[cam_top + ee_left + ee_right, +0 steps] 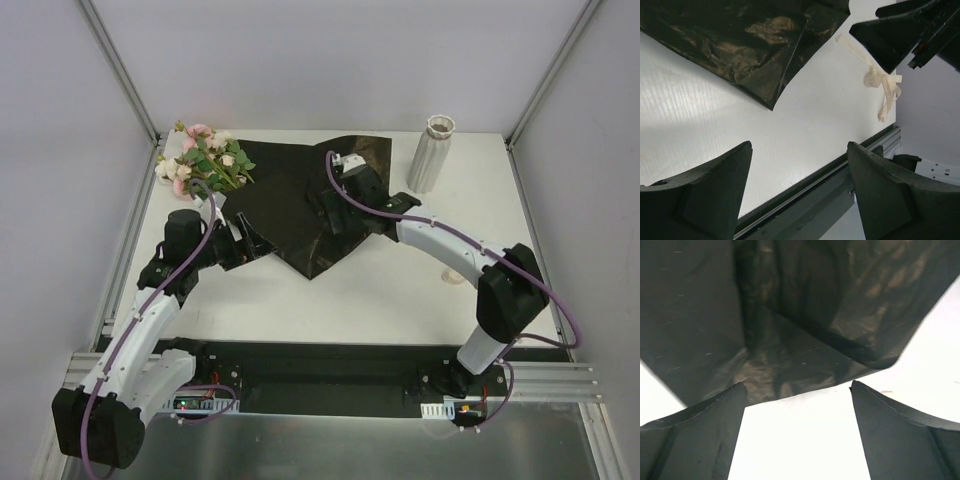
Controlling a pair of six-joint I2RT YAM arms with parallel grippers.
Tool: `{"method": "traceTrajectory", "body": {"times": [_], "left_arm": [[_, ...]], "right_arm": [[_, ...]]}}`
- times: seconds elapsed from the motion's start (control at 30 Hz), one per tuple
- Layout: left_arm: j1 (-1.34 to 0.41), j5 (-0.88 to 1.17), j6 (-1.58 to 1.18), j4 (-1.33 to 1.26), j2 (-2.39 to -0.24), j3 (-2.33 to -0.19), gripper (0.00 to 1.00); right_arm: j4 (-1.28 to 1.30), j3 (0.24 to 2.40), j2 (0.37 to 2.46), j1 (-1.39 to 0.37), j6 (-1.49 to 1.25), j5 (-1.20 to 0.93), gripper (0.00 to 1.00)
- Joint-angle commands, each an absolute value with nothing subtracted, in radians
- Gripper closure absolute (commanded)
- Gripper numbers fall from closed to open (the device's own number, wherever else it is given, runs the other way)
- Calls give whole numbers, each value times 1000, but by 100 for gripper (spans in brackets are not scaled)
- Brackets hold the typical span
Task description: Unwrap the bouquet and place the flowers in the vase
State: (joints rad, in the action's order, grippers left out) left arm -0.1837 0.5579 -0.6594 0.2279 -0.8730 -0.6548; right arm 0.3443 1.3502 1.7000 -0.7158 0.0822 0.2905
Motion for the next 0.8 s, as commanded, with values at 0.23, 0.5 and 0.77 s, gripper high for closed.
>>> {"method": "traceTrajectory", "body": {"times": [0.23,0.5,0.77], "left_arm": [[-190,508,-620,202,-661,-696,23],[-190,486,-620,206,-564,-661,22],[-190,497,-607,204,-595,-667,23]], "right_arm": [[172,1601,1935,-549,-107,-649,10],[178,1753,2169,-454,-261,-856,7],[155,1802,2259,-501,-275,-902,16]]}}
